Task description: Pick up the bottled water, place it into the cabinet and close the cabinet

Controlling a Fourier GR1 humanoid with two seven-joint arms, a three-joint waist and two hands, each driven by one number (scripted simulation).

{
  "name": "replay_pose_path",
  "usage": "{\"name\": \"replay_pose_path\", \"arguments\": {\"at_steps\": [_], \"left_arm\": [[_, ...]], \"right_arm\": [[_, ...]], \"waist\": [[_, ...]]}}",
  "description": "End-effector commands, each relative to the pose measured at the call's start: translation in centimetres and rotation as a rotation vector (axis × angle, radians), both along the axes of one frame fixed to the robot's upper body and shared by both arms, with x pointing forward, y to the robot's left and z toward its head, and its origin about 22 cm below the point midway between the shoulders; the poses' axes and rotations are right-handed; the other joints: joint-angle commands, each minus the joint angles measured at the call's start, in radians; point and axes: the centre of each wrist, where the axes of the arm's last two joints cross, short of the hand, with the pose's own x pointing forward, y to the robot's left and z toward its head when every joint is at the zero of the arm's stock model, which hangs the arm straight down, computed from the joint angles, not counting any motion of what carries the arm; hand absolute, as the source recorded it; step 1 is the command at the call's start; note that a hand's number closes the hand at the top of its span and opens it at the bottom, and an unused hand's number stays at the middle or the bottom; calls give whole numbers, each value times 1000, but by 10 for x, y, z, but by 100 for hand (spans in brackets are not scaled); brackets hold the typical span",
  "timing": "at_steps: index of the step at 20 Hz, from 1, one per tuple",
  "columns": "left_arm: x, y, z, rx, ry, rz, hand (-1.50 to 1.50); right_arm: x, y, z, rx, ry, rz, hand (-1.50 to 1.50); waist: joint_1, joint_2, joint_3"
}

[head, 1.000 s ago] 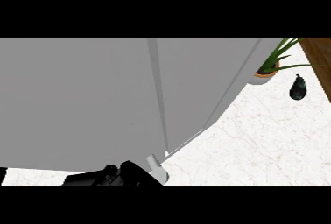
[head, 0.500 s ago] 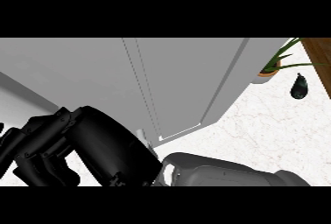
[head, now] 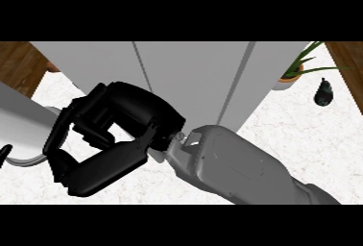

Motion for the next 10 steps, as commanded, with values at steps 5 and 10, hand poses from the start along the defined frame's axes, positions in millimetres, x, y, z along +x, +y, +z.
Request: {"name": "replay_pose_path", "arguments": {"at_steps": [5,10], "left_arm": [[-5,3,6,-5,11,7,-150],[-8,-10,11,3,7,0,-150]], "right_arm": [[62,-47,-14,50,-14,-151,150],[82,-58,-41,-28,-104,-318,150]], "waist": [[-9,0,0],[-7,1,0]]}}
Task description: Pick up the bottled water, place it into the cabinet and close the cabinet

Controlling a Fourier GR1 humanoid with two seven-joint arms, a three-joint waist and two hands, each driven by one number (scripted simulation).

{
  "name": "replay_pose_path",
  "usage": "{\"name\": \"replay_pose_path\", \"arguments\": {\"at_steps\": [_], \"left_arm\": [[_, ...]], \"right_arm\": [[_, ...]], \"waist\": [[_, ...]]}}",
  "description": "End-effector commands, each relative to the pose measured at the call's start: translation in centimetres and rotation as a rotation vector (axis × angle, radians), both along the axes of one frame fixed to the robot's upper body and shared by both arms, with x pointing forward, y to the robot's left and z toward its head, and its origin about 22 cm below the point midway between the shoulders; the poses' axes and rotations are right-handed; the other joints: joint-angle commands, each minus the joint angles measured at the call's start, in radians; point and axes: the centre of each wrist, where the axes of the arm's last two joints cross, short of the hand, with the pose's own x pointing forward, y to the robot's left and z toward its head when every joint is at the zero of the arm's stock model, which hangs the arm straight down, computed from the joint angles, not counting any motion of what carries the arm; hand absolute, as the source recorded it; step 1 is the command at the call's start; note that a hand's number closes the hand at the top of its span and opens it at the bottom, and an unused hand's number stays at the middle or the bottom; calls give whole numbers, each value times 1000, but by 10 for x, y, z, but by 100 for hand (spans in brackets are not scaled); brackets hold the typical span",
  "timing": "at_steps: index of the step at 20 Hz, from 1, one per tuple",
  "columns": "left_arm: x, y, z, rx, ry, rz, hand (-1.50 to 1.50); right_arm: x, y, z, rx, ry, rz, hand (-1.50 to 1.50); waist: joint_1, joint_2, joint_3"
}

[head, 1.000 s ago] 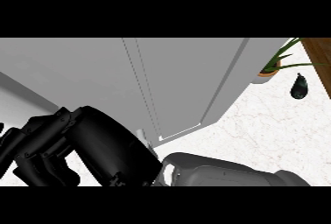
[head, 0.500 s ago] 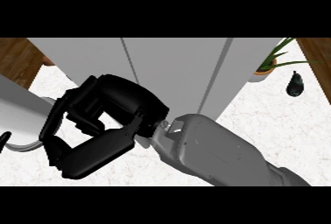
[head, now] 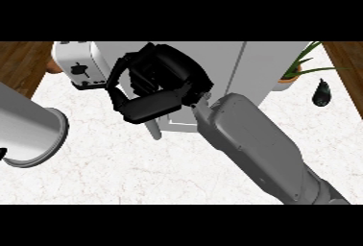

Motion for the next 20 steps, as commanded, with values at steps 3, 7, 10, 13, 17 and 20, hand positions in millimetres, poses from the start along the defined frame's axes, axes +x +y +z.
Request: {"name": "replay_pose_path", "arguments": {"at_steps": [3,7,10,13,17,20], "left_arm": [[2,0,8,-5,8,7,-150],[13,-7,14,4,-8,-5,-150],[5,-6,5,-7,22,-37,-150],[8,-10,9,-7,-4,-41,-150],[16,-8,14,-6,0,-30,-150],[22,-10,16,-27,-14,-25,-150]], "right_arm": [[29,-33,-10,-29,-14,-215,150],[40,-30,-10,-51,-53,-285,150],[48,-49,-3,-22,-51,-327,150],[51,-51,0,-22,-102,-357,-150],[53,-57,6,-23,-111,-355,-150],[46,-49,-7,-48,-113,-340,-150]], "waist": [[-12,9,4],[-10,16,3],[-6,15,3],[0,17,3],[-9,18,3],[-23,14,3]]}}
